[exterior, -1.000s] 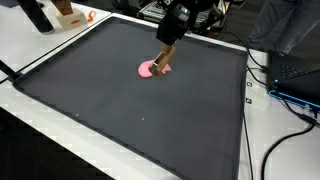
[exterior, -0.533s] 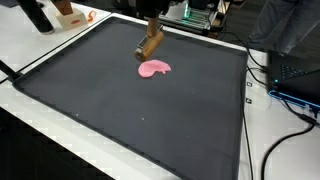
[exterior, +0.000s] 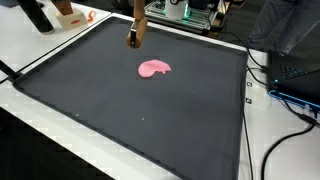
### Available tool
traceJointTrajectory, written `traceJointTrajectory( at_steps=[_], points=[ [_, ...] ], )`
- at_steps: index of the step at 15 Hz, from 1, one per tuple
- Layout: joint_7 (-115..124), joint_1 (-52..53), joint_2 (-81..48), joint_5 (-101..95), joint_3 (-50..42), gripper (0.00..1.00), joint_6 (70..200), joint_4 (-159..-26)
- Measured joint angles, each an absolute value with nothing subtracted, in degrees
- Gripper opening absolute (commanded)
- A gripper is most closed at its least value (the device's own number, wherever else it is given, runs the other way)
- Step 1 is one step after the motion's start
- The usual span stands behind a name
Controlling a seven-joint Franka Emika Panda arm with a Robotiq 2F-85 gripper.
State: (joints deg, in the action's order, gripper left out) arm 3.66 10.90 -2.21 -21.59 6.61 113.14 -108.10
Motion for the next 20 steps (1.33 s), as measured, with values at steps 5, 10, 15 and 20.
traceJointTrajectory(
  at_steps=[5, 10, 15, 20],
  points=[
    [-10.3, 10.5, 2.8, -21.5, 6.8, 0.5, 113.3, -112.9],
    [-12.7, 10.5, 4.3, -21.5, 6.9, 0.5, 113.4, -114.4],
    [-12.7, 10.5, 4.3, -21.5, 6.9, 0.5, 113.4, -114.4],
    [-17.3, 10.5, 3.2, -18.0, 6.8, 0.25, 115.0, -114.7]
  ],
)
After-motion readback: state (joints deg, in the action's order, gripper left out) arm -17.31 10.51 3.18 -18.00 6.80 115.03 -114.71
